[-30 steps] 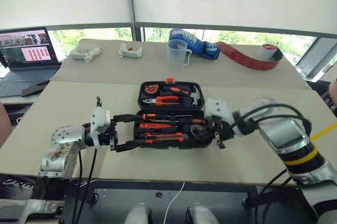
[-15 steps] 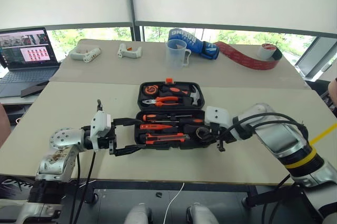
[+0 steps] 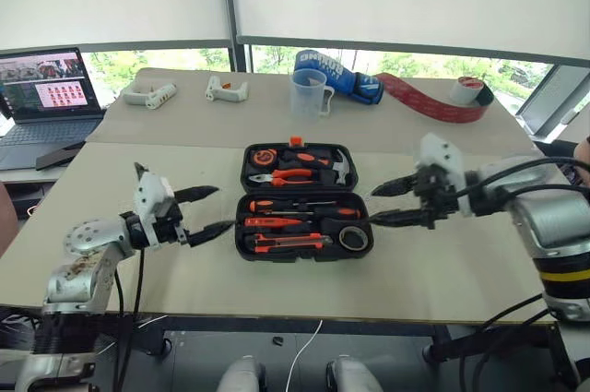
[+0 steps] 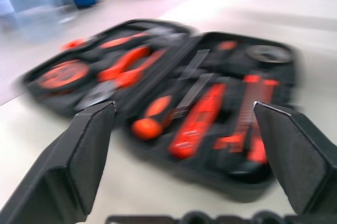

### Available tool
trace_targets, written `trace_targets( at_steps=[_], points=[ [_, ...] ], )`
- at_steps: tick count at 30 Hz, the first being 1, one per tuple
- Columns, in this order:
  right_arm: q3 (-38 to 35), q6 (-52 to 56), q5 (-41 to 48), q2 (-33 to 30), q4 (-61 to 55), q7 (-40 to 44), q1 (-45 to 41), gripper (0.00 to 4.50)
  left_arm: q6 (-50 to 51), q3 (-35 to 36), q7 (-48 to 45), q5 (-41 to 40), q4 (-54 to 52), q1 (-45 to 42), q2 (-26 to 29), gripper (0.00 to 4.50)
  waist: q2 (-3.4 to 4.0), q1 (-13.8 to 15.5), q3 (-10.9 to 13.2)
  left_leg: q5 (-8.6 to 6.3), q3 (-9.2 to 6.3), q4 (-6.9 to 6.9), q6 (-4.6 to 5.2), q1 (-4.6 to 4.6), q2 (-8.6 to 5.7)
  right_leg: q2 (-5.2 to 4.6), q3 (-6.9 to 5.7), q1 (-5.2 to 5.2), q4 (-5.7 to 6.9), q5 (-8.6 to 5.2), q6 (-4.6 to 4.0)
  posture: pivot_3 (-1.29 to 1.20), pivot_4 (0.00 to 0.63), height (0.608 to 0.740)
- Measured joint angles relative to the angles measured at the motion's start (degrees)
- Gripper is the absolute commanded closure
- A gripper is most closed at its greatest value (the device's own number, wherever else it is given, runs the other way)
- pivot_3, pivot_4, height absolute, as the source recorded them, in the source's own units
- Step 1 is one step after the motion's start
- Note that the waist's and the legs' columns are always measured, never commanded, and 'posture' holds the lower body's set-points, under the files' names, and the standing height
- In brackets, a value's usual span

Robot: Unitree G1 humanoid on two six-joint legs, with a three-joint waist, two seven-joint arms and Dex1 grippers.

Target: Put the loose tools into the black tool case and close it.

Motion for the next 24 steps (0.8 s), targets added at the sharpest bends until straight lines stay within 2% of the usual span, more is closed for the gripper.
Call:
trace_targets(
  at_steps=[3,4,5,6,7,9,16,19,24],
  points=[
    [0.2,-10.0,-6.0,2.7,7.8,-8.5,1.0,3.27,2.8,1.8,9.9,2.1,6.0,-4.3,-2.7,2.43,-0.02,-0.1,0.0,0.06,0.05,0.0,-0.08,0.01,-0.04,0.0,0.03,-0.01,0.04,0.01,0.01,0.0,0.15,0.74],
    [0.4,-13.4,-7.8,4.2,10.3,-11.4,1.2,3.45,3.8,1.8,12.9,2.9,7.8,-5.5,-3.8,2.61,-0.02,-0.2,0.0,0.07,0.1,0.0,-0.1,0.0,-0.05,0.01,0.04,-0.02,0.04,0.01,0.01,0.0,0.15,0.74],
    [0.5,-16.2,-9.0,5.8,12.4,-13.6,1.1,3.95,4.2,1.3,14.9,4.0,9.1,-6.3,-4.6,3.1,-0.03,-0.3,0.0,0.07,0.12,-0.01,-0.11,-0.01,-0.04,0.02,0.06,-0.04,0.06,0.02,0.0,0.0,0.15,0.74],
    [0.6,-17.7,-9.7,6.8,13.5,-14.9,1.1,4.08,4.4,0.5,15.7,4.8,10.0,-6.7,-5.0,3.22,-0.03,-0.4,0.0,0.07,0.13,-0.01,-0.11,-0.02,-0.04,0.03,0.07,-0.04,0.06,0.03,0.0,0.0,0.15,0.74],
    [0.9,-19.6,-10.4,7.9,15.1,-16.1,1.0,4.5,4.2,-0.7,16.4,6.2,11.2,-7.2,-5.1,3.73,-0.04,-0.5,0.0,0.07,0.15,-0.06,-0.11,-0.04,-0.04,0.03,0.09,-0.08,0.06,0.03,0.0,0.0,0.15,0.74],
    [1.8,-24.2,-12.6,9.8,20.5,-18.6,-0.2,4.5,2.9,-3.6,17.0,9.9,14.5,-8.7,-5.0,4.48,-0.04,-0.5,0.0,0.07,0.33,-0.13,-0.11,-0.05,-0.06,0.02,0.07,-0.1,0.05,0.03,-0.01,0.0,0.15,0.74],
    [5.9,-35.1,-16.5,16.1,36.1,-19.6,-4.8,4.5,1.2,-9.3,13.7,13.9,21.5,-14.7,-7.4,4.48,-0.06,-0.4,0.0,0.07,0.42,-0.14,-0.11,-0.08,-0.09,0.01,0.06,-0.07,0.01,0.03,0.0,0.0,0.15,0.74],
    [6.9,-37.7,-16.7,17.7,38.9,-18.5,-6.1,4.5,0.2,-12.0,10.8,14.9,23.4,-16.4,-9.4,4.48,-0.06,-0.4,0.0,0.07,0.42,-0.14,-0.11,-0.12,-0.08,0.01,0.05,-0.1,0.0,0.03,0.0,0.0,0.15,0.74],
    [6.5,-39.3,-16.5,17.2,37.5,-16.3,-4.5,4.5,-0.2,-14.7,6.6,17.2,23.2,-17.2,-8.7,4.48,-0.05,-0.4,0.0,0.06,0.4,-0.24,-0.1,-0.1,-0.06,0.02,0.05,-0.1,0.0,0.03,0.0,0.0,0.15,0.74]
  ],
)
